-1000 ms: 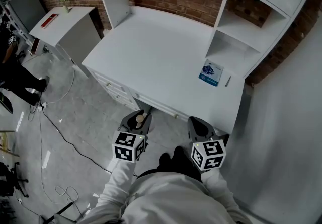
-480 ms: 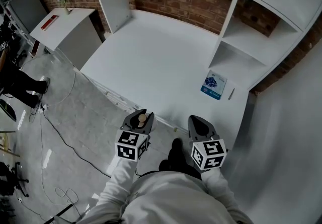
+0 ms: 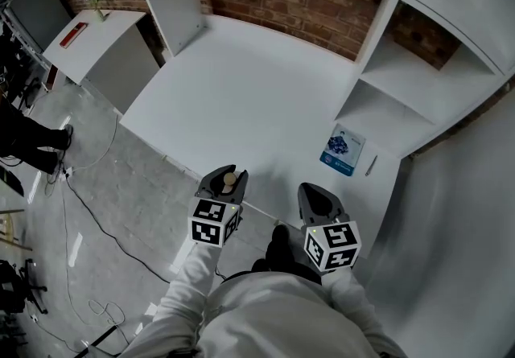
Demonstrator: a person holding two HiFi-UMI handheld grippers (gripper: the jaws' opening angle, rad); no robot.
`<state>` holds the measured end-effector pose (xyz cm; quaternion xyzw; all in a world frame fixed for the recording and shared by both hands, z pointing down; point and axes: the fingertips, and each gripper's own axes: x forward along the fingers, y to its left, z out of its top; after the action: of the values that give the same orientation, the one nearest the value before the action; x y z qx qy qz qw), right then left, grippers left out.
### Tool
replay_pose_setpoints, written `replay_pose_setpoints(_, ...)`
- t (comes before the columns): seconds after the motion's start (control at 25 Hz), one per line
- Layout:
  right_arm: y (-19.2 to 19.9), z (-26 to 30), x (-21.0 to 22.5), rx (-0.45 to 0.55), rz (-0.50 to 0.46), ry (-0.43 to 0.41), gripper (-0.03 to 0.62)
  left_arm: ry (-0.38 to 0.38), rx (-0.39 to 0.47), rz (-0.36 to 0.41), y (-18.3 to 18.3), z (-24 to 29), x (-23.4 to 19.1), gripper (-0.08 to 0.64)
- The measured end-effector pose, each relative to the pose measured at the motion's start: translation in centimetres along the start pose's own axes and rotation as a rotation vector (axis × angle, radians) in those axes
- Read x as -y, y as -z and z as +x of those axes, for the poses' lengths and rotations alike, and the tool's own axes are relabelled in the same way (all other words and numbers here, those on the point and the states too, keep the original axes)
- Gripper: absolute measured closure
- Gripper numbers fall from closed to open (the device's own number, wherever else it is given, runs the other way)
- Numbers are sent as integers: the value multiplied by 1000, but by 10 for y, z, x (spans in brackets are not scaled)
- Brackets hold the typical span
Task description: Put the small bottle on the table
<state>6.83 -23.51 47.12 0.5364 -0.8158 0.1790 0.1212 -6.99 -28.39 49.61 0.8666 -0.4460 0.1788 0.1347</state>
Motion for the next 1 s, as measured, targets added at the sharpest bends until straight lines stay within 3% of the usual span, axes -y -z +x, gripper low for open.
replay_pose_setpoints(0.2,-1,9,15,-16,11,14,565,16,-3,-7,-11,33,-3,440)
replay_pose_setpoints(0.64,-1,17,39,-31,20,35,565,45,-8,59,-25,105,-10,440)
replay_pose_setpoints(1.0,0,19,49,-41,28,32,565,22,9,80,-35,160,-23,440)
